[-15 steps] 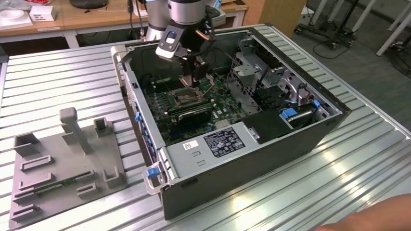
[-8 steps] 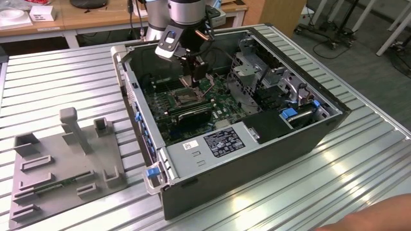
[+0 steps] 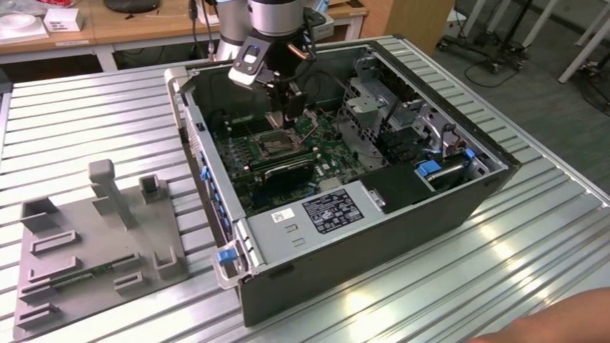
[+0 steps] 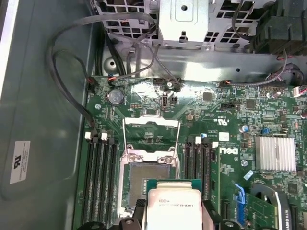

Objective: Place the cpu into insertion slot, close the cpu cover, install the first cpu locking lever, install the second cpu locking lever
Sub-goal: 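Place the cpu into insertion slot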

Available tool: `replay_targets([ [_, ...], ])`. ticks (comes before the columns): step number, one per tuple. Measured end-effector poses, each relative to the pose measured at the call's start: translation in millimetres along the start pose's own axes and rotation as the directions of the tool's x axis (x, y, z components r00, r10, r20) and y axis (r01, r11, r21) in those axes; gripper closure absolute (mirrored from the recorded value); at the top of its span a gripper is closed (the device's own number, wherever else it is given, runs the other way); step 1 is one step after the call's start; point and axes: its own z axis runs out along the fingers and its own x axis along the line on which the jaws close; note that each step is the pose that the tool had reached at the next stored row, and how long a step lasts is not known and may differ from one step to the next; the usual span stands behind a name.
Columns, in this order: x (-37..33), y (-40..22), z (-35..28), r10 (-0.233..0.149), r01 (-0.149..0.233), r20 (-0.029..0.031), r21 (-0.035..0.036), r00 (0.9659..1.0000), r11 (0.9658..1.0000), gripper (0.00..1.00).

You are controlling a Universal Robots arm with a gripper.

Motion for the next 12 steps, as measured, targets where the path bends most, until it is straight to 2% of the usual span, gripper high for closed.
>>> replay_targets([
  [6,4.5,-0.1,2.9,0.027,-0.027,0.0031,0.0014,0.9996,0.9996,0.46],
  [12,5.8,-0.1,6.3,0.057,-0.057,0.0068,0.0026,0.9984,0.9984,0.46],
])
